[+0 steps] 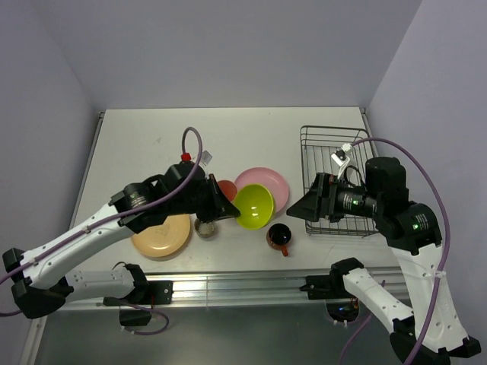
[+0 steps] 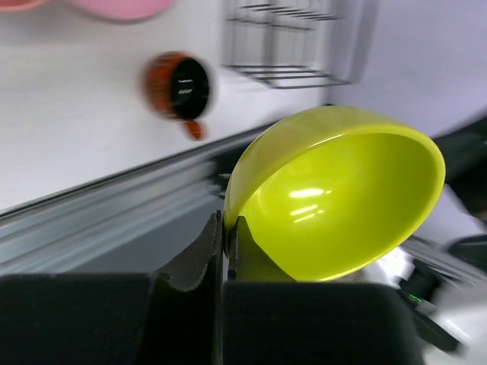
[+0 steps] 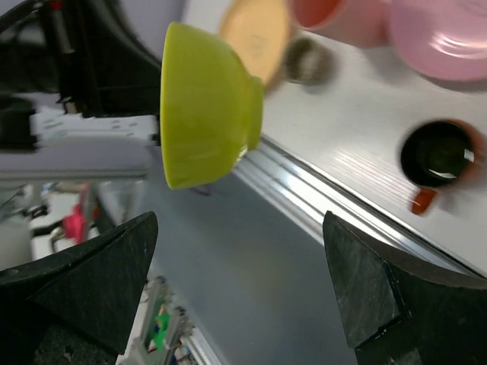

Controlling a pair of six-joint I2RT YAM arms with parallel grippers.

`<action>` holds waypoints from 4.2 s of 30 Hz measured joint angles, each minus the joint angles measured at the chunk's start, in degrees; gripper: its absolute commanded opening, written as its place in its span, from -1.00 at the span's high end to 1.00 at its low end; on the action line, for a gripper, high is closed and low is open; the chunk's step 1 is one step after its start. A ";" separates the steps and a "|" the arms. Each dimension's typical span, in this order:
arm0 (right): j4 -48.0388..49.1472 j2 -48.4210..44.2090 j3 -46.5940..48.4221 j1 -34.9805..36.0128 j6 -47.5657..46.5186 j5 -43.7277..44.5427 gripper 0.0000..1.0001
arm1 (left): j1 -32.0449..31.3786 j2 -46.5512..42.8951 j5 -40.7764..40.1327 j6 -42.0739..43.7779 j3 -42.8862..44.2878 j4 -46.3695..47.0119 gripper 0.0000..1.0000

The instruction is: Load the mixed dishes into the dish rack

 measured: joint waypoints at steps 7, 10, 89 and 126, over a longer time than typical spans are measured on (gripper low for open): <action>10.45 -0.11 0.00 0.33 6.08 -13.57 -0.94 | 0.46 0.74 6.01 -3.17 0.98 8.07 1.00; 14.73 -0.55 -0.02 0.44 8.79 -16.44 -0.94 | 0.48 2.25 6.84 -3.63 0.98 8.70 1.00; 5.42 22.49 16.94 0.70 3.63 28.41 1.00 | 14.01 9.09 3.39 7.10 18.80 -9.38 -0.53; -9.79 89.85 46.29 -6.49 -3.37 93.18 0.70 | 15.65 6.47 -4.04 32.57 7.41 -6.84 -0.50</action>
